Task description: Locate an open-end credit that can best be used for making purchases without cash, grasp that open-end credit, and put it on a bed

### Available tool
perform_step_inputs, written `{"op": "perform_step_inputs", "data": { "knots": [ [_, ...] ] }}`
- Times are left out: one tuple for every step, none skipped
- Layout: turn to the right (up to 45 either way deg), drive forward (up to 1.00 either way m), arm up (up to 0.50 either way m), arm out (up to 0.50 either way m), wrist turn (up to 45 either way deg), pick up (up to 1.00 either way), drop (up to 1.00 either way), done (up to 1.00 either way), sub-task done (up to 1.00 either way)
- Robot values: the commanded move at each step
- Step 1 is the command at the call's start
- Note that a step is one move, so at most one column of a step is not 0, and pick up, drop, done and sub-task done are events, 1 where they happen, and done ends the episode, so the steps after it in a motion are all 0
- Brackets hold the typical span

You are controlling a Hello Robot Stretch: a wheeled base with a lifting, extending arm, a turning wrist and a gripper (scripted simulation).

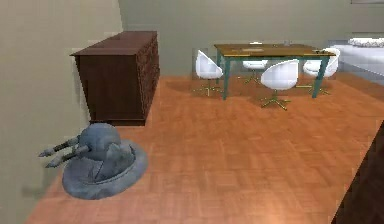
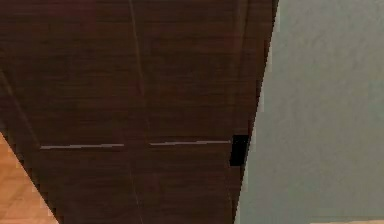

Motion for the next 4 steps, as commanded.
{"op": "perform_step_inputs", "data": {
  "knots": [
    [0.0, 1.0, 0.0, 0.0, 0.0, 0.0, 0.0, 0.0, 0.0],
    [0.0, 1.0, 0.0, 0.0, 0.0, 0.0, 0.0, 0.0, 0.0],
    [0.0, 0.8, 0.0, 0.0, 0.0, 0.0, 0.0, 0.0, 0.0],
    [-45.0, 0.0, 0.0, 0.0, 0.0, 0.0, 0.0, 0.0, 0.0]
  ]
}}
